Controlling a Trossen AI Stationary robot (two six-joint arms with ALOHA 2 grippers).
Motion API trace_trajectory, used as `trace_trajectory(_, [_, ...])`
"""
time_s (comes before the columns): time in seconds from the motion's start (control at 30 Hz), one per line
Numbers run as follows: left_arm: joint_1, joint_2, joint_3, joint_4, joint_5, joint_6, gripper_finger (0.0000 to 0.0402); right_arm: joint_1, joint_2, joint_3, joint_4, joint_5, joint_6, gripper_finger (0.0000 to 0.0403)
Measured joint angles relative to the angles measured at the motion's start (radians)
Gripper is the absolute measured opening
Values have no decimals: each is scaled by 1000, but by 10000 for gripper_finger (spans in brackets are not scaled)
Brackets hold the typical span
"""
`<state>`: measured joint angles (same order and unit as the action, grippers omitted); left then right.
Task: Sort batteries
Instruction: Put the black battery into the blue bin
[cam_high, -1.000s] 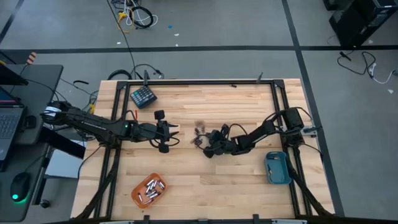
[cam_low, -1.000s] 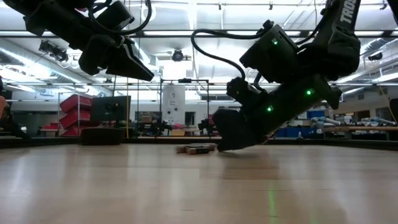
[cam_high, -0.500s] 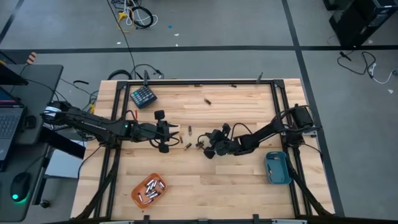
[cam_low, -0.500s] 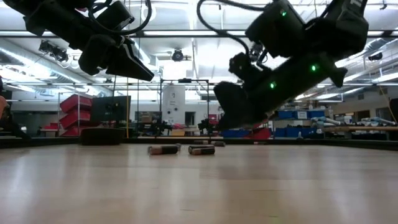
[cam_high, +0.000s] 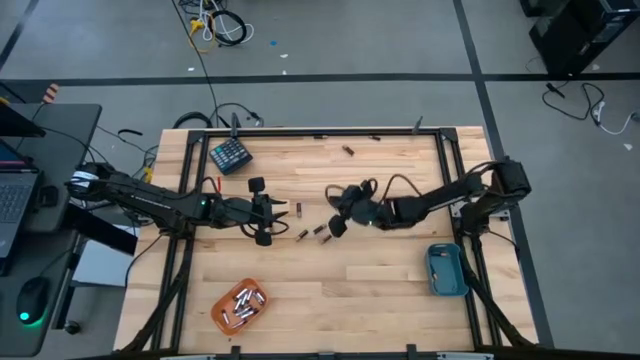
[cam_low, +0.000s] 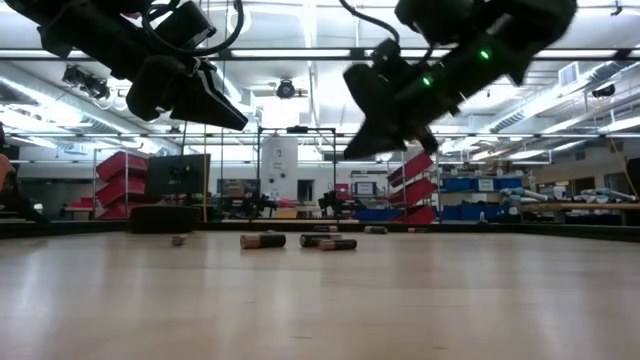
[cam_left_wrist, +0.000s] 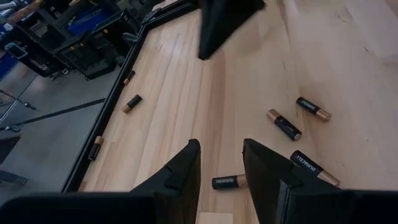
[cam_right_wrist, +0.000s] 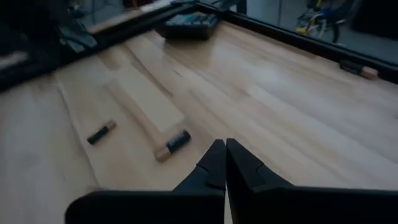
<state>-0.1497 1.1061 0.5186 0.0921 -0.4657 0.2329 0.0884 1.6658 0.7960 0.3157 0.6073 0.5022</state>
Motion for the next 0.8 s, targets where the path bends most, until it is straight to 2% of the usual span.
trace_trajectory(0.17, [-2,0,0,-28,9,-61,119,-64,-25,96,-104,-121,-82,0])
trace_trajectory(0.33, [-4,0,1,-161,120,-108,119,-72,-25,156,-116,-192,-190,0])
trace_trajectory(0.47, [-3,0,68,-444,85,-205,119,-64,-25,171,-126,-236,-199,0])
trace_trajectory(0.6, [-3,0,139,-744,99,-208,119,-56,-24,171,-163,-240,-189,0])
trace_trajectory(0.7, [-3,-2,146,-815,171,-199,119,-54,-24,171,-178,-241,-172,0])
trace_trajectory(0.8, [-1,3,178,-848,228,-290,119,-51,-24,171,-180,-242,-156,0])
